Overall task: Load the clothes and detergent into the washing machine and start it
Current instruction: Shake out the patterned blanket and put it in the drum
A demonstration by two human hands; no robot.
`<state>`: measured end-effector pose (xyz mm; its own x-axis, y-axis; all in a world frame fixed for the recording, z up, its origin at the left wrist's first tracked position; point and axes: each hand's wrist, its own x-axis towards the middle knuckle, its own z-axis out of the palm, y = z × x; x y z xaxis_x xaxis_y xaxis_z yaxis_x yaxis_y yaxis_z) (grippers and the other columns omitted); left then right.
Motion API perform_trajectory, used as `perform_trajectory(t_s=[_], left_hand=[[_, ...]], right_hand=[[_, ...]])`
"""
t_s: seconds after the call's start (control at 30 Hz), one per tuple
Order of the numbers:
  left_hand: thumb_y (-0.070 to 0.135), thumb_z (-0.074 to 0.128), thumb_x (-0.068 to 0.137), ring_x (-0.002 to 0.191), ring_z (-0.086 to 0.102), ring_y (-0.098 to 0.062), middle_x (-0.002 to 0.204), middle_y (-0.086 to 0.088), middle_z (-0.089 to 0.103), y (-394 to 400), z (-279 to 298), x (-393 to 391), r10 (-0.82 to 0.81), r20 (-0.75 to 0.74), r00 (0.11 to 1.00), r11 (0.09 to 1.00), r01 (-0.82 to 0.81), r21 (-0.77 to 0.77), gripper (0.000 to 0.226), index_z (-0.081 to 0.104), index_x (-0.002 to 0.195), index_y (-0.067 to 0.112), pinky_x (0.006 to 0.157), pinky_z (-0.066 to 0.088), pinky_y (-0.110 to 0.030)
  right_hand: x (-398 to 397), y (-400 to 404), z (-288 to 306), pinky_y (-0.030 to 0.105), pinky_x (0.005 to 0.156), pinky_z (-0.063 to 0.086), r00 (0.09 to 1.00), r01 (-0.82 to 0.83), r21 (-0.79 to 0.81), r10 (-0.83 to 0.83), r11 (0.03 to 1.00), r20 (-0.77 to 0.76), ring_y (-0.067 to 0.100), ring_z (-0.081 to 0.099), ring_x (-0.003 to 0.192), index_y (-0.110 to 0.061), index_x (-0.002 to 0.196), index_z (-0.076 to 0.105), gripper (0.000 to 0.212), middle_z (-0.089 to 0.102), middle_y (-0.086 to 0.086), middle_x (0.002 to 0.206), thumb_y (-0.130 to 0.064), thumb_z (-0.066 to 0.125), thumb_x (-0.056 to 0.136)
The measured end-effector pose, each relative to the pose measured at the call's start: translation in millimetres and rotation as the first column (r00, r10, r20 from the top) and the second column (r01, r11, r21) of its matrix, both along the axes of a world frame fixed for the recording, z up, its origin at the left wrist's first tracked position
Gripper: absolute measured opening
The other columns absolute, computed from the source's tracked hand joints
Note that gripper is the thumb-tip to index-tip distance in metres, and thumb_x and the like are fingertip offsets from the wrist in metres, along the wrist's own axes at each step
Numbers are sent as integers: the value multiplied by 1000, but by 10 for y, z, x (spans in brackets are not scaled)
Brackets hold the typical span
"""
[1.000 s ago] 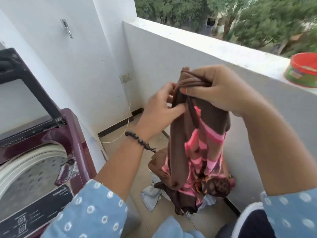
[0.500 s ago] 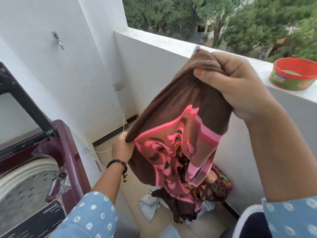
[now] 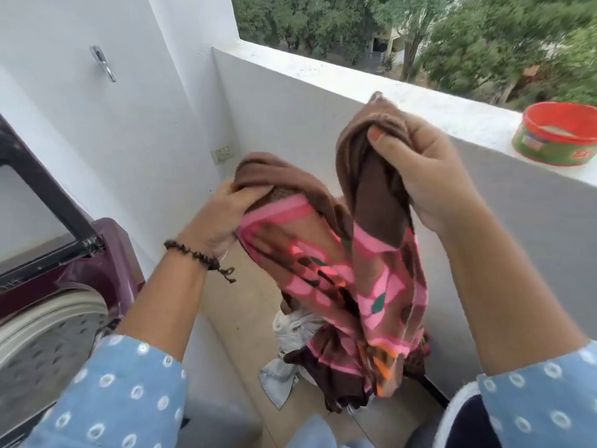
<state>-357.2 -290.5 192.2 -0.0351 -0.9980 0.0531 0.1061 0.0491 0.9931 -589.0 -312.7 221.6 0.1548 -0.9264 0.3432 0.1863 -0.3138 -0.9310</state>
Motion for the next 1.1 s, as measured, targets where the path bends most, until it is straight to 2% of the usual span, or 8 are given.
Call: perform_trajectory(t_s=[0.2, 0.3, 0.43, 0.6, 0.7, 0.8, 0.97, 1.1], left_hand=[[7, 62, 79, 89, 69, -14, 91, -1, 74, -20, 524, -219, -334, 211, 918, 938, 345, -16, 28, 65, 107, 11, 77, 56, -23], [-1, 61, 75, 94, 68, -13, 96, 1, 73, -35, 508, -117, -318, 206, 925, 942, 333, -42, 40, 63, 112, 13, 80, 54, -22], [-4, 72, 74, 90, 68, -15, 99, -3, 72, -6, 284, 3, -345, 250, 905, 938, 340, 63, 39, 64, 111, 5, 79, 56, -24], [12, 77, 80, 103, 69, -15, 110, -3, 74, -12, -229, -76, -388, 587, 711, 921, 279, 271, 30, 71, 109, 9, 95, 53, -32], [17, 68, 88, 99, 68, -12, 111, -5, 73, -45, -350, 16, -269, 419, 867, 958, 197, 208, 22, 69, 109, 8, 99, 51, -33], [27, 66, 83, 89, 68, -12, 99, -1, 74, -79, -241, 116, -107, 183, 977, 990, 86, 116, 27, 68, 105, 13, 87, 53, -27], [24, 69, 84, 71, 62, -5, 77, 6, 68, -132, 143, 166, -51, 84, 995, 996, 57, -70, 8, 64, 82, 19, 66, 53, -17], [12, 66, 86, 63, 61, -5, 72, 4, 69, -176, 385, -133, -56, 174, 983, 973, 93, -212, 8, 59, 85, 15, 64, 53, -17]], right_hand=[[249, 57, -111, 38, 98, 51, 883, -370, 171, 403, 913, -240, 19, 62, 116, -14, 135, 45, 69, 62, 6, 127, -9, 79, 76], [136, 7, -18, 30, 84, 56, 913, -220, 172, 265, 960, -310, 13, 69, 98, -13, 121, 58, 48, 71, 0, 105, -6, 77, 78], [-25, -68, 171, 28, 79, 57, 978, -63, 22, 67, 998, -198, 9, 69, 80, -14, 95, 66, 24, 73, -9, 79, 6, 67, 82], [-61, -49, 390, 39, 79, 56, 982, -108, -52, 115, 993, 151, 25, 70, 82, -6, 92, 66, 15, 72, 6, 83, 6, 60, 85], [-149, -68, 406, 39, 75, 56, 951, -85, 10, 78, 996, 300, 26, 69, 76, -3, 88, 66, 15, 70, 11, 80, 6, 56, 84], [-257, -108, 315, 38, 74, 56, 968, -13, 69, -4, 998, 251, 24, 69, 73, -5, 88, 66, 16, 71, 8, 76, 6, 56, 84], [-376, -157, 148, 34, 75, 57, 974, 151, 158, -174, 976, 148, 19, 69, 75, -7, 104, 62, 24, 71, 4, 79, 7, 62, 84], [-230, -96, 66, 30, 77, 55, 999, 33, 142, -27, 989, -41, 14, 68, 88, -12, 121, 55, 42, 68, 4, 100, 0, 70, 83]])
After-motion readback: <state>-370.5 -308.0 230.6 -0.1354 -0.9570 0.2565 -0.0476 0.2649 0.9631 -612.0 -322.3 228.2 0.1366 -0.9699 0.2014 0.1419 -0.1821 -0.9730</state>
